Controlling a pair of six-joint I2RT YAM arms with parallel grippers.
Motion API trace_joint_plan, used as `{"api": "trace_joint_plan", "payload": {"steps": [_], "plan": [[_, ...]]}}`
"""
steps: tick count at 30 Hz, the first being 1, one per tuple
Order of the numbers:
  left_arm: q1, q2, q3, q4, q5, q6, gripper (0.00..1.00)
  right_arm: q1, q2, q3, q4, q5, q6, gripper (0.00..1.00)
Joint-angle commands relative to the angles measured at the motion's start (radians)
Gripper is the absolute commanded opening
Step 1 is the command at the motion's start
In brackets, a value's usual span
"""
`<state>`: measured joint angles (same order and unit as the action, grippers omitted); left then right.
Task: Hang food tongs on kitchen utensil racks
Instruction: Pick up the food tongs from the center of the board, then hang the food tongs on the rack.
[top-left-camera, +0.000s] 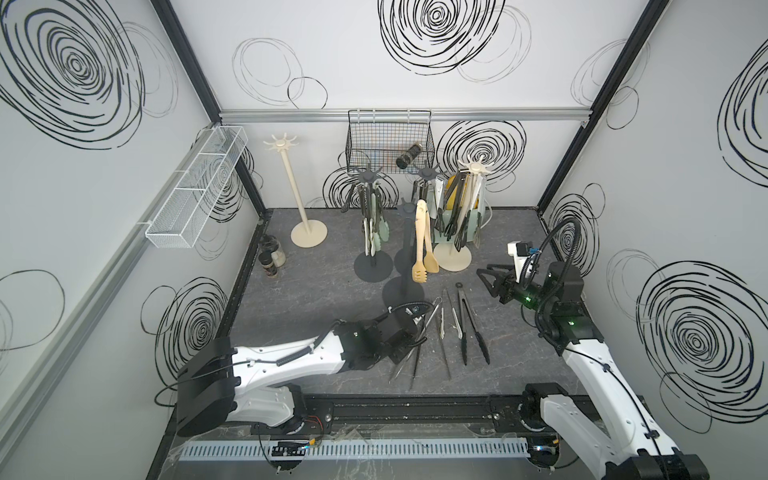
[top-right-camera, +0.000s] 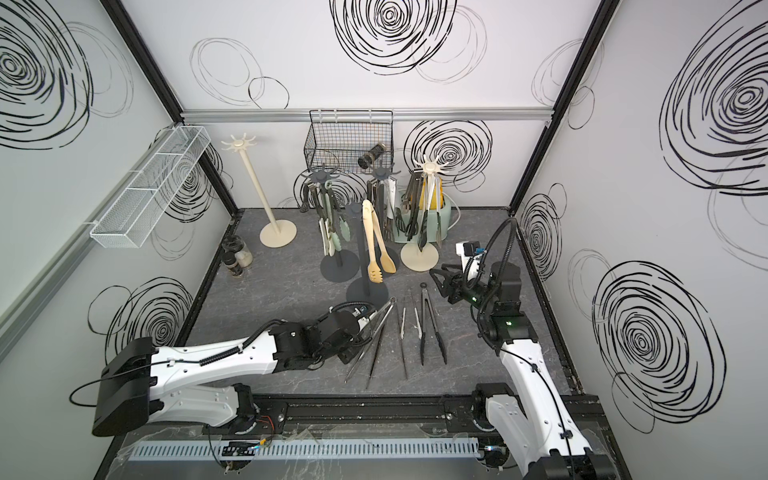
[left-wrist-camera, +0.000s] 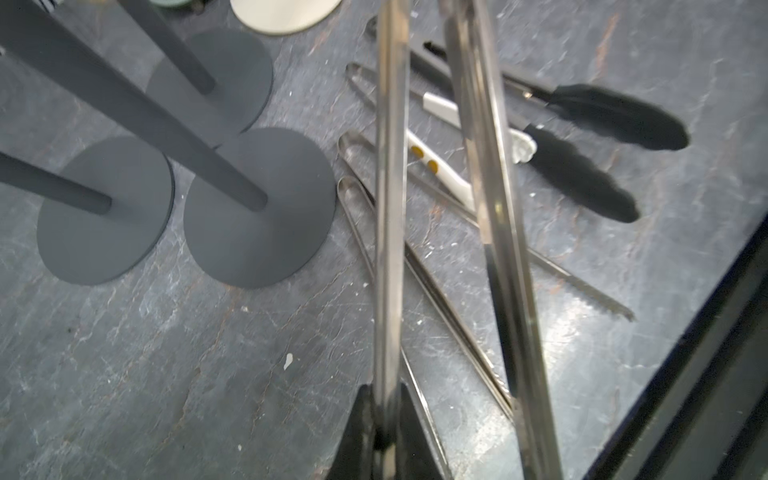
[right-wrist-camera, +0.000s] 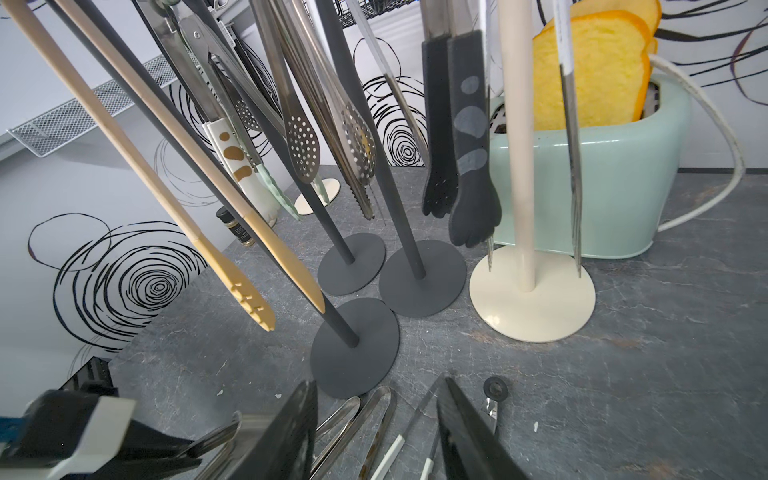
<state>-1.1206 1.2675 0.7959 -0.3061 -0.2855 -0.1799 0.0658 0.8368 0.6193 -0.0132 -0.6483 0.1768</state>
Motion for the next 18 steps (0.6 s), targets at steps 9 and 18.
{"api": "trace_joint_plan", "payload": {"steps": [9,18], "plan": [[-0.016,-0.17,0.076,0.169,0.016,0.151,0.0,-0.013,-0.009,0.0,0.037,-0.007,0.015,0.5],[0.185,-0.238,0.267,0.2,0.188,0.22,0.0,-0.034,0.002,0.012,0.068,-0.04,0.045,0.49]]}}
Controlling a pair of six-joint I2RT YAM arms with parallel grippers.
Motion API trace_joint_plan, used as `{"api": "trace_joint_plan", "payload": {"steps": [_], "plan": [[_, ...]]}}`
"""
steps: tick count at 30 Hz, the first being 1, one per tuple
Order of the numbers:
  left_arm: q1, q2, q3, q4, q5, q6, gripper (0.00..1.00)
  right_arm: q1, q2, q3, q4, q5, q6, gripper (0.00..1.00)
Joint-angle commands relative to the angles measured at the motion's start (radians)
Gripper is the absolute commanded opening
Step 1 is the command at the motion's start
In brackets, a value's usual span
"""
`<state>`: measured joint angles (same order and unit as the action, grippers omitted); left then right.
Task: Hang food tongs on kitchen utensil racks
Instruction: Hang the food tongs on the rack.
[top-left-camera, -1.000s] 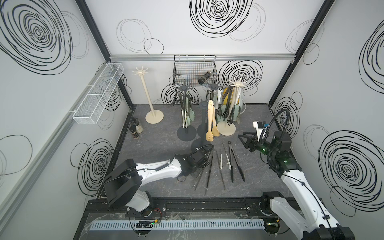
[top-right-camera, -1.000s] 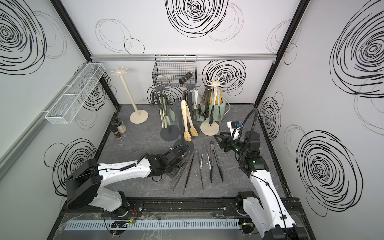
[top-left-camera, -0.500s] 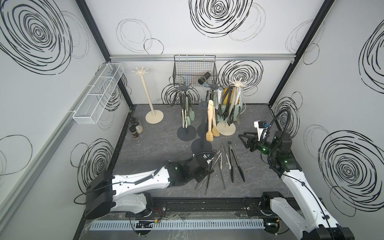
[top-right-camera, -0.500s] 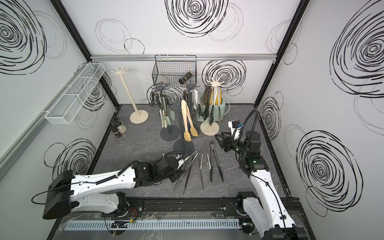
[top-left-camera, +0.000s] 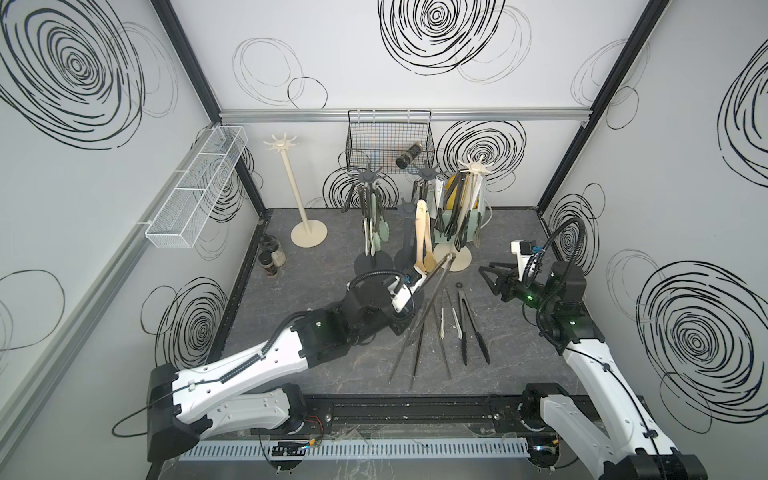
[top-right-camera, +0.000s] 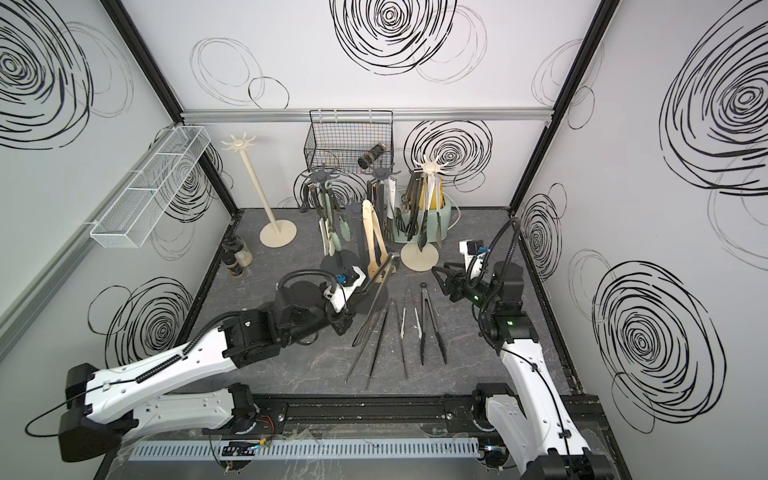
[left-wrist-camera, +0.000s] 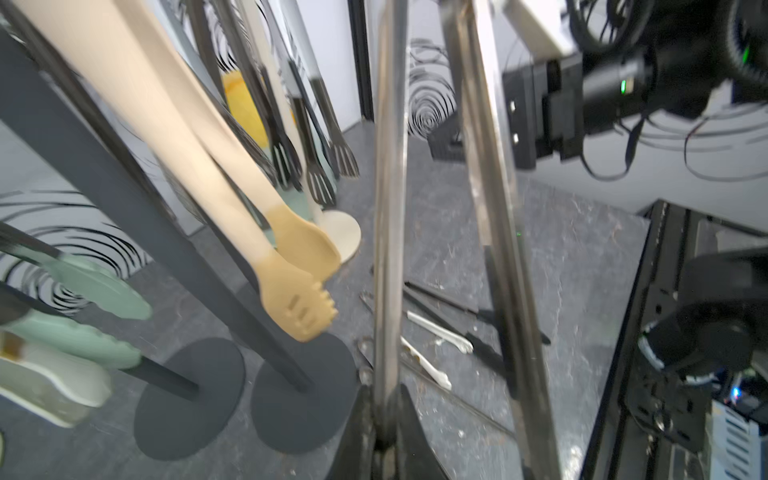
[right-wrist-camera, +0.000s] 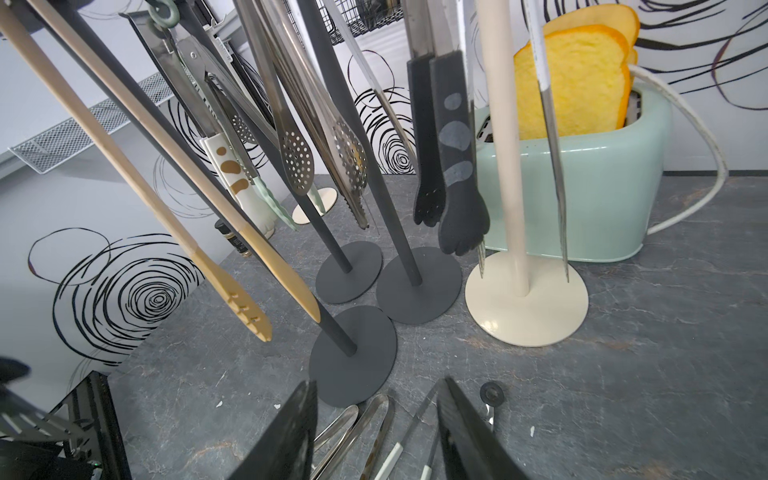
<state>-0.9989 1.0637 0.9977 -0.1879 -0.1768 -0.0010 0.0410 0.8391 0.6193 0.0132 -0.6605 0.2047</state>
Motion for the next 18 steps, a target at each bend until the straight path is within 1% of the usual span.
{"api": "trace_joint_plan", "payload": {"steps": [1,4,9,11,14,18], "plan": [[0.094,-0.039,0.077,0.083,0.1,0.043,0.0,-0.01,0.001,0.014,0.042,-0.033,0.021,0.49],[0.196,-0.059,0.109,0.089,0.156,0.039,0.0,-0.016,-0.003,0.028,0.033,-0.036,0.028,0.49],[0.373,-0.059,0.112,0.107,0.281,-0.019,0.0,-0.019,-0.001,0.06,-0.015,-0.021,0.036,0.49],[0.419,-0.05,0.102,0.121,0.325,-0.043,0.0,-0.02,0.004,0.082,-0.052,-0.011,0.034,0.49],[0.463,-0.043,0.082,0.151,0.381,-0.069,0.0,-0.021,0.008,0.113,-0.102,0.005,0.026,0.5],[0.484,-0.045,0.067,0.171,0.411,-0.083,0.0,-0.023,0.009,0.144,-0.137,0.005,0.022,0.5]]}}
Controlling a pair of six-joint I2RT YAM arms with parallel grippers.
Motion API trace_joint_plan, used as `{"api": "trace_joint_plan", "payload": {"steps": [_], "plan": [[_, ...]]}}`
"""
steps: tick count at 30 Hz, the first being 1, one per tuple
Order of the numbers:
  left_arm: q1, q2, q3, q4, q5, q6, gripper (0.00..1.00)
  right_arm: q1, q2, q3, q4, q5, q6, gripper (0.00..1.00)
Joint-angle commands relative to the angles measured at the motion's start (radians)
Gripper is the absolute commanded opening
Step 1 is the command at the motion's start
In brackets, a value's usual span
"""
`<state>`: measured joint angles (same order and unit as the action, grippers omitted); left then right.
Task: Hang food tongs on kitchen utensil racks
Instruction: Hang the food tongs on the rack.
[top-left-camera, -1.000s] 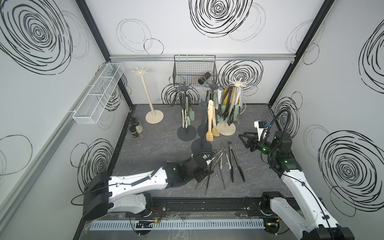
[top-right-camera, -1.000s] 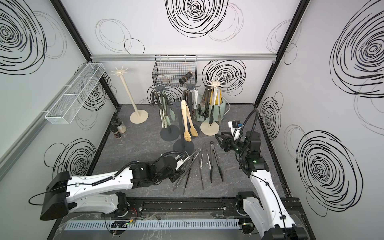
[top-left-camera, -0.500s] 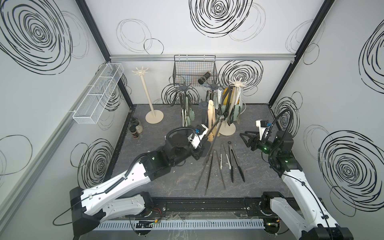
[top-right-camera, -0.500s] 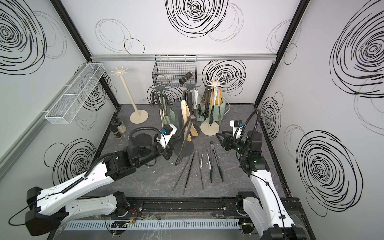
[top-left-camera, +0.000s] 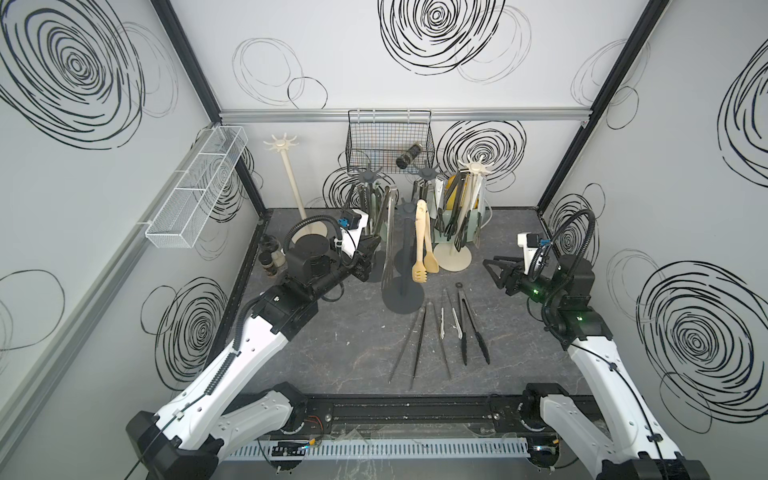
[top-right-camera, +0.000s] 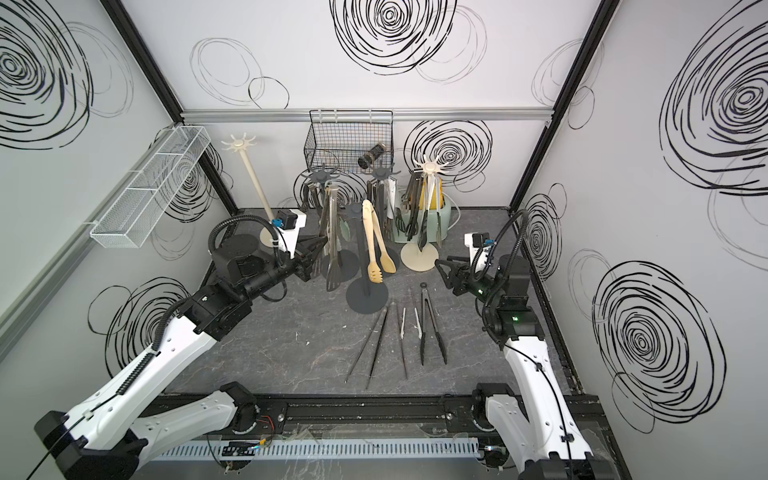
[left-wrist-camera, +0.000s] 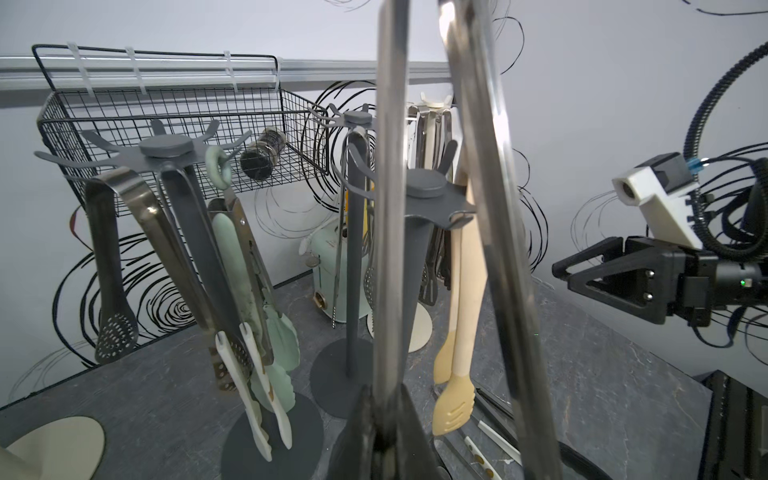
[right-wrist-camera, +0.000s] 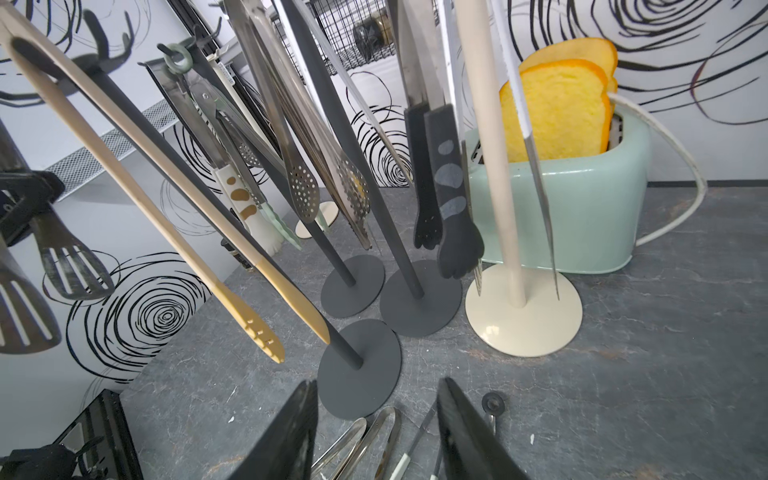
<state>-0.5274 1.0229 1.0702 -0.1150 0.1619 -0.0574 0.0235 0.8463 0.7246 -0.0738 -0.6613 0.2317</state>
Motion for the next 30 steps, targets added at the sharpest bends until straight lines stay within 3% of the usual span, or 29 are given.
{"api": "trace_joint_plan", "payload": {"steps": [1,13,30], "plan": [[0.016,-0.005,-0.006,0.097,0.072,-0.025,0.0,-0.005,0.002,0.043,-0.055,0.005,-0.005,0.5],[0.092,-0.002,-0.05,0.128,0.126,-0.028,0.0,-0.005,0.023,0.045,-0.055,-0.006,-0.007,0.5],[0.094,0.047,-0.082,0.152,0.151,-0.021,0.0,-0.005,0.02,0.036,-0.052,-0.021,-0.018,0.5]]}}
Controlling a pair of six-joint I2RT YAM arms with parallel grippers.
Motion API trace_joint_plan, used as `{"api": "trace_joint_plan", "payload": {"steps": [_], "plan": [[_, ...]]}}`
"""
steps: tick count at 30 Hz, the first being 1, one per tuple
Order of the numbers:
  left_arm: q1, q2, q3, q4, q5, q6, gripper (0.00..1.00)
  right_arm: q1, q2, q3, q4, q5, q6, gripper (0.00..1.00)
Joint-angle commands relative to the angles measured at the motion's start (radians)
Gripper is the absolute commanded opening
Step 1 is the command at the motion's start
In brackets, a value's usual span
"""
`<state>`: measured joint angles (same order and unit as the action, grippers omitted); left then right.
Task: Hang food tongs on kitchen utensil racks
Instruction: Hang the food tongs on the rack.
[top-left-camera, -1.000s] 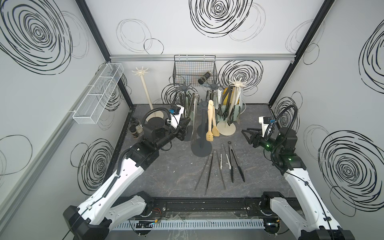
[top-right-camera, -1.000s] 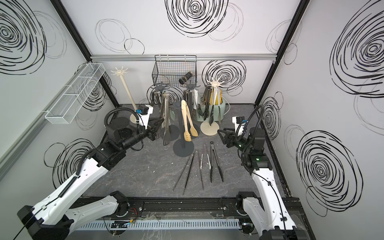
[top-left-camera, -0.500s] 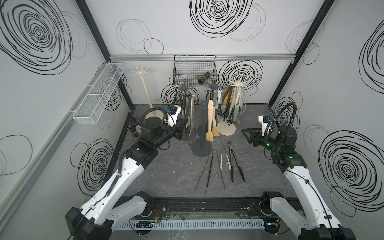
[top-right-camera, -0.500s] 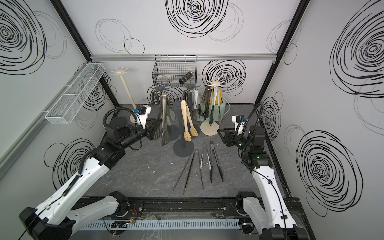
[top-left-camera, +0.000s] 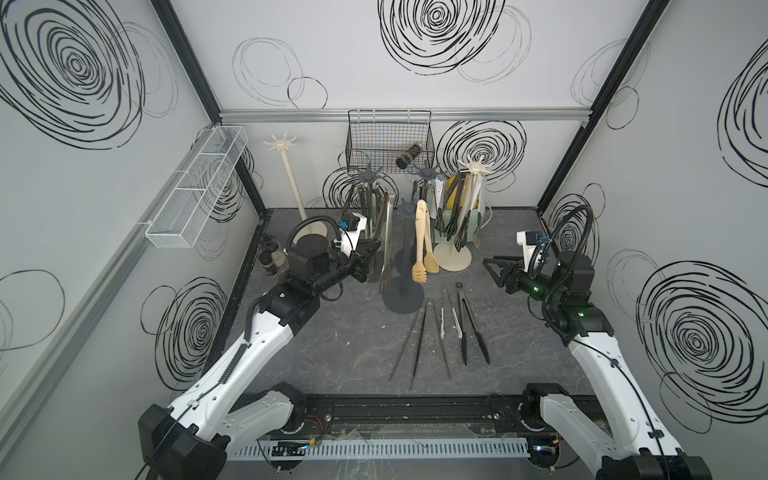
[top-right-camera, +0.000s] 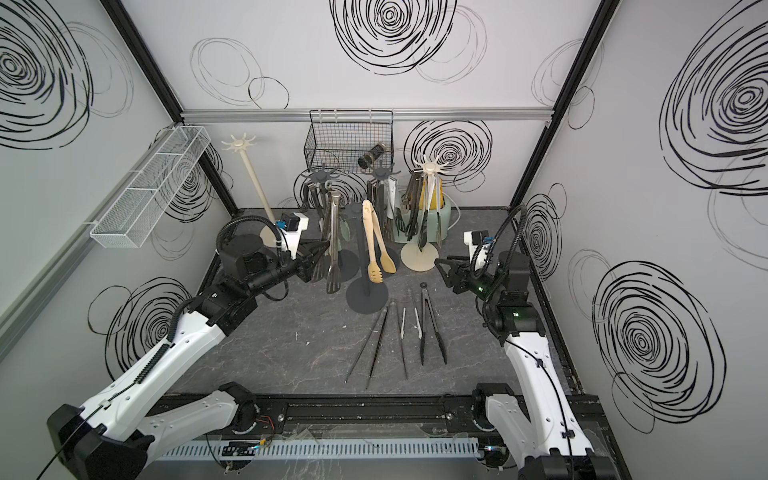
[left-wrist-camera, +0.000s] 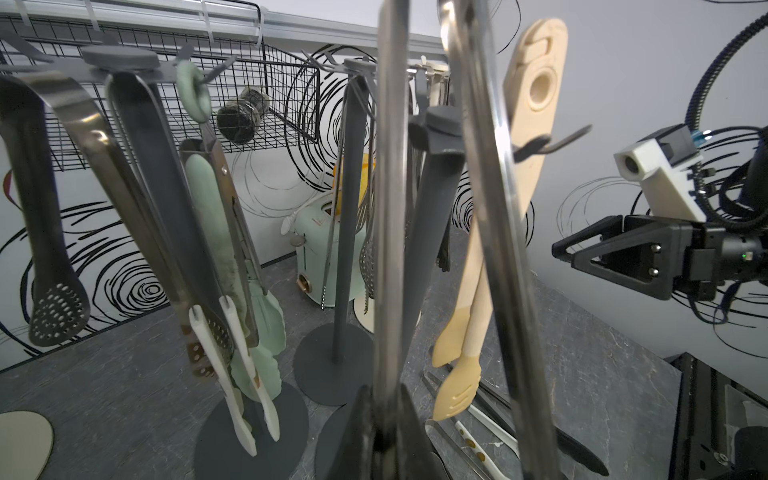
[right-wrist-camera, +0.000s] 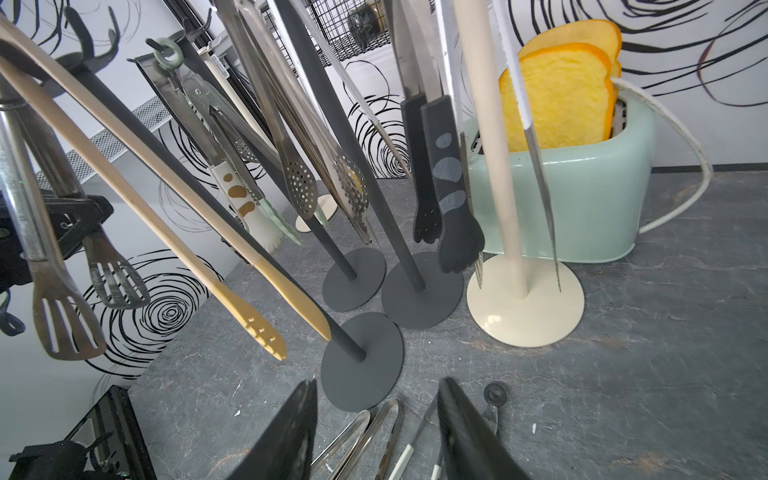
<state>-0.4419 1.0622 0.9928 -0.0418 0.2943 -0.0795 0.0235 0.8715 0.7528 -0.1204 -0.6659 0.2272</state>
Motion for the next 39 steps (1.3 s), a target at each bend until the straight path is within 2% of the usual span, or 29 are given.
{"api": "trace_joint_plan", "payload": {"steps": [1,31,39], "plan": [[0.009,0.012,-0.006,0.082,0.019,0.001,0.0,-0.005,-0.005,0.007,-0.005,-0.017,-0.014,0.5],[-0.064,0.022,-0.139,0.046,-0.057,0.053,0.0,-0.007,-0.029,-0.006,-0.007,-0.03,-0.022,0.51],[-0.086,0.058,-0.136,0.018,-0.083,0.083,0.02,-0.005,-0.032,-0.01,-0.004,-0.032,-0.025,0.51]]}}
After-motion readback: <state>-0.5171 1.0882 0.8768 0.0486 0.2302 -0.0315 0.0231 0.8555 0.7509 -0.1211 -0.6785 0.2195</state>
